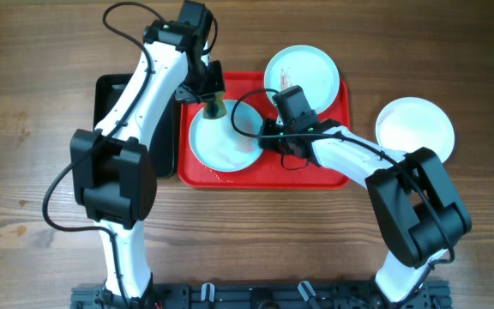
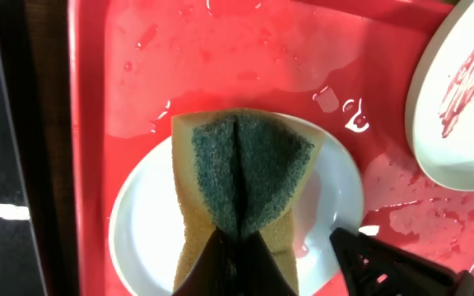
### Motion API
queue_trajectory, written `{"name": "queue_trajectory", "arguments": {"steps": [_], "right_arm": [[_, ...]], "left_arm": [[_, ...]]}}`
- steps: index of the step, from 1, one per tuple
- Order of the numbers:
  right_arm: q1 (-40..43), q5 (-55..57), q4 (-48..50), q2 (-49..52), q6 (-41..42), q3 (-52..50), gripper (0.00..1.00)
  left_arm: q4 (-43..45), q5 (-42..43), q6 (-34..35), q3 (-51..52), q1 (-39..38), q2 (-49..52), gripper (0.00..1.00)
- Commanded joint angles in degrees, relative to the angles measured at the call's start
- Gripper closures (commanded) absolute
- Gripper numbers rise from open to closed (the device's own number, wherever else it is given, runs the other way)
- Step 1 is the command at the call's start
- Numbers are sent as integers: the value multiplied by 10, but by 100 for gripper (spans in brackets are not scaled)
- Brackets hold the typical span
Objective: Clean dirty plates on tray and stack at the side
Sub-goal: 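Lift the blue plate rim with right gripper off the tray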
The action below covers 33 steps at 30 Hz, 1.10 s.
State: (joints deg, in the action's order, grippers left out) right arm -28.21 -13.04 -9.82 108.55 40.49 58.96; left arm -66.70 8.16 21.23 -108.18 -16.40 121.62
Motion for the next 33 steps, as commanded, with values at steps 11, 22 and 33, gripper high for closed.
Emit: {"name": "queue_trajectory", "arguments": {"steps": [11, 22, 33], "right_arm": [[15, 0, -98, -93, -70, 13, 96], [14, 171, -233, -216, -123, 14, 96], [5, 361, -292, -266, -134, 17, 96]], "left_arm": [[-4, 13, -16, -6, 48, 2, 96], [1, 12, -16, -6, 48, 2, 96], [2, 12, -16, -6, 48, 2, 96]]}}
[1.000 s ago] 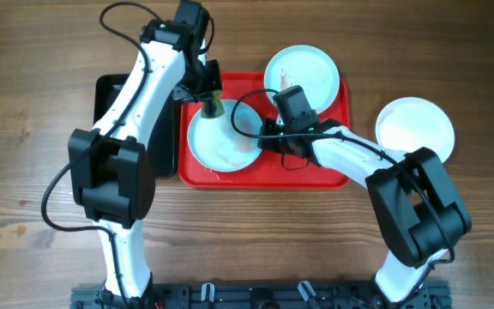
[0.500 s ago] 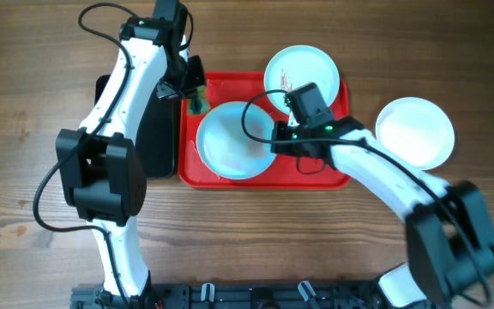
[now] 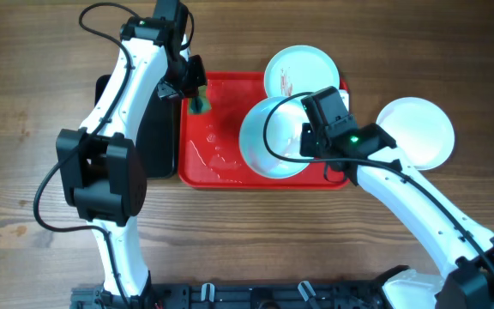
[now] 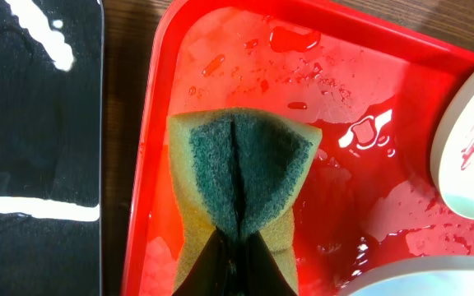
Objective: Clean dirty plates on tray and stack at the side
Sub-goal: 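Lift the blue plate rim with right gripper off the tray, then carry the blue plate right and stack it on the white plate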
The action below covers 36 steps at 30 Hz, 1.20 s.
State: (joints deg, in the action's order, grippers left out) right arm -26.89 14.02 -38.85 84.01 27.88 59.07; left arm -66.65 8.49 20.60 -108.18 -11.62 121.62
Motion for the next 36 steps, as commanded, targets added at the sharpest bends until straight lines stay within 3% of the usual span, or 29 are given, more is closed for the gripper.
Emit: {"name": "queue_trajectory", "arguments": {"steps": [1, 17, 30, 36], "right_arm": [[-17, 117, -5, -21, -9, 20, 96], [-247, 524, 5, -21, -80, 58, 96], [-299, 647, 283, -21, -372, 58, 96], [-299, 647, 325, -21, -410, 57, 96]], "left_arm": [[2, 9, -9, -6, 0, 2, 96], [2, 9, -9, -6, 0, 2, 96], [2, 9, -9, -6, 0, 2, 96], [2, 9, -9, -6, 0, 2, 96]]}}
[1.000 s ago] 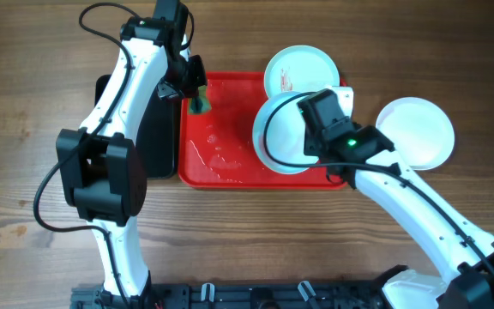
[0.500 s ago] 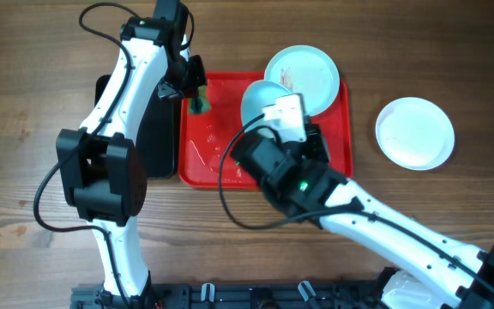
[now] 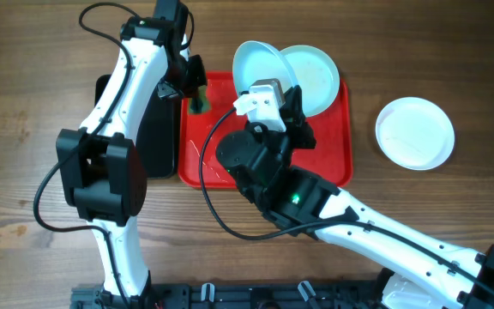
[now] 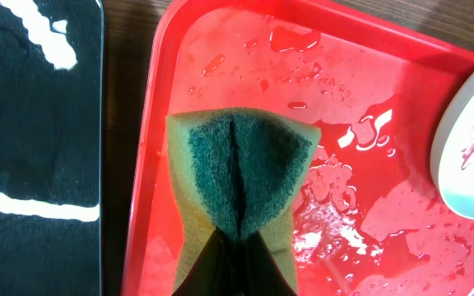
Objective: Clean dirty plates on tray and stack at the side
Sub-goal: 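Carry the blue plate right and stack it on the white plate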
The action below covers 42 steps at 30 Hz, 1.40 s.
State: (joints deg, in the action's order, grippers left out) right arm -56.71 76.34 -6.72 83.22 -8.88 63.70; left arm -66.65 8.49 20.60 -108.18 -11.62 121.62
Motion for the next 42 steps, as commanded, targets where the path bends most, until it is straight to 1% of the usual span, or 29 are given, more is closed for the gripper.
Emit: {"name": "queue_trajectory", "arguments": {"steps": [1, 8, 12, 15, 18, 19, 20, 21, 23, 29, 32, 35, 38, 42], "right_arm": [[-1, 24, 3, -13, -43, 11, 96], [-1, 23, 3, -13, -40, 11, 96], [-1, 16, -8, -13, -9, 10, 96], [-1, -56, -76, -13, 82, 5, 96], [9, -195, -194, -11, 227, 5, 96], [22, -264, -237, -9, 293, 5, 96], [34, -318, -262, -8, 334, 5, 96], [47, -364, -276, -7, 356, 5, 96], [72, -425, -285, -7, 365, 5, 96], [178, -601, -284, -20, 375, 11, 96], [260, -715, -284, -32, 375, 11, 96], [349, -799, -292, -37, 375, 11, 96], [430, -836, -309, -37, 377, 11, 96], [527, -841, -335, -37, 406, 11, 96]], "left_arm": [[2, 9, -9, -6, 0, 2, 96], [2, 9, -9, -6, 0, 2, 96], [2, 9, -9, -6, 0, 2, 96], [2, 9, -9, -6, 0, 2, 96], [2, 9, -9, -6, 0, 2, 96], [2, 9, -9, -6, 0, 2, 96], [2, 9, -9, -6, 0, 2, 96], [2, 9, -9, -6, 0, 2, 96], [2, 9, -9, -6, 0, 2, 96], [1, 9, -9, -6, 0, 2, 96], [2, 9, -9, -6, 0, 2, 96], [2, 9, -9, -6, 0, 2, 96], [2, 9, -9, -6, 0, 2, 96], [2, 9, -9, -6, 0, 2, 96]]}}
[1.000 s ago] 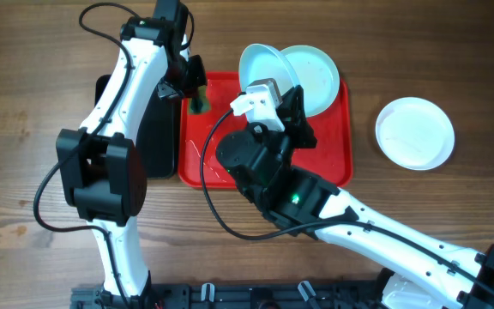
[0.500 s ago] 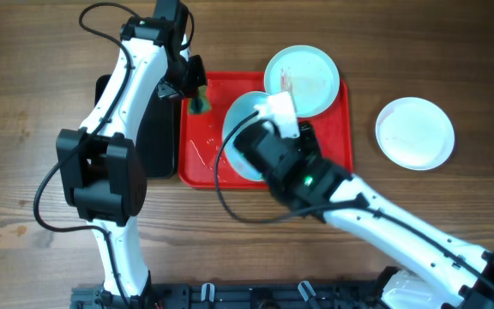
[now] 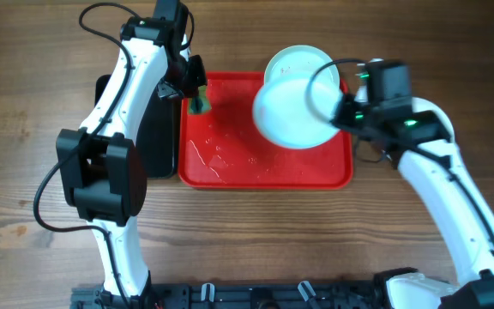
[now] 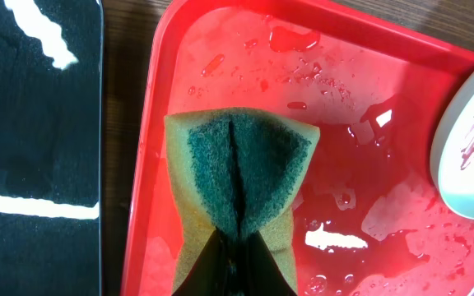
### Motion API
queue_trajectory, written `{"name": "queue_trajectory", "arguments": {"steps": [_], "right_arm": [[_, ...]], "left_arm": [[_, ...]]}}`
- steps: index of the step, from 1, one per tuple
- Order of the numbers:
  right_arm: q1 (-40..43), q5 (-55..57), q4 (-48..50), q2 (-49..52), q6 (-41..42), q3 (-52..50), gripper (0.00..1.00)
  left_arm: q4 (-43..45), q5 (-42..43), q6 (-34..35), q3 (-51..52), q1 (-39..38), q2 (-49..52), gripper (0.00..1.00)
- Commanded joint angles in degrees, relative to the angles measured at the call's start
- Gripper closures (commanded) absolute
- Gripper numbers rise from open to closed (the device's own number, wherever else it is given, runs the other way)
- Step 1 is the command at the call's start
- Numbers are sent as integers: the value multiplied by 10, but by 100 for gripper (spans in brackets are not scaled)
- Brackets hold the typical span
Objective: Clean dirty plates on tray and stack at the side
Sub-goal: 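Carry the blue plate right and stack it on the white plate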
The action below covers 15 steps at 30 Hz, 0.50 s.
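Note:
My left gripper (image 4: 235, 261) is shut on a yellow sponge with a green scouring face (image 4: 241, 177), which it holds over the back left corner of the wet red tray (image 3: 230, 150). In the overhead view the sponge (image 3: 199, 105) sits just inside the tray's rim. My right gripper (image 3: 343, 110) is shut on the right edge of a clean white plate (image 3: 288, 110), which hangs above the tray's right half. Behind it lies a dirty plate (image 3: 303, 58) with red smears, partly covered by the held plate and also seen at the right edge of the left wrist view (image 4: 471, 140).
A black tray (image 3: 157, 129) lies against the red tray's left side, under my left arm. Puddles of water lie on the red tray's floor (image 4: 369, 205). My right arm (image 3: 427, 163) crosses the wooden table to the right of the tray.
My right arm has moved to the right. The plate it holds was tilted at the back of the tray and now hangs flatter over the tray's right half. The left gripper and sponge have not moved.
The sponge was first pressed on a plate at the tray's left, with my right gripper at that plate's edge. Then the sponge was at the tray's back left corner and the right gripper held the plate up. It then held the plate tilted at the back, now over the right half.

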State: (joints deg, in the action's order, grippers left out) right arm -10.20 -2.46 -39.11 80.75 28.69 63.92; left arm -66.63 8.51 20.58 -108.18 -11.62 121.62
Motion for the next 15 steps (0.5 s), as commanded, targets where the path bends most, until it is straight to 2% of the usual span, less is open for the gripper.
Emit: {"name": "queue_trajectory", "arguments": {"steps": [1, 9, 15], "right_arm": [[92, -52, -17, -12, 30, 9, 96], [263, 13, -60, 0, 30, 0, 96], [351, 21, -60, 25, 34, -25, 96]], "left_arm": [[3, 9, -9, -6, 0, 2, 96], [6, 9, -9, -6, 0, 2, 96], [6, 9, -9, -6, 0, 2, 96]]}}
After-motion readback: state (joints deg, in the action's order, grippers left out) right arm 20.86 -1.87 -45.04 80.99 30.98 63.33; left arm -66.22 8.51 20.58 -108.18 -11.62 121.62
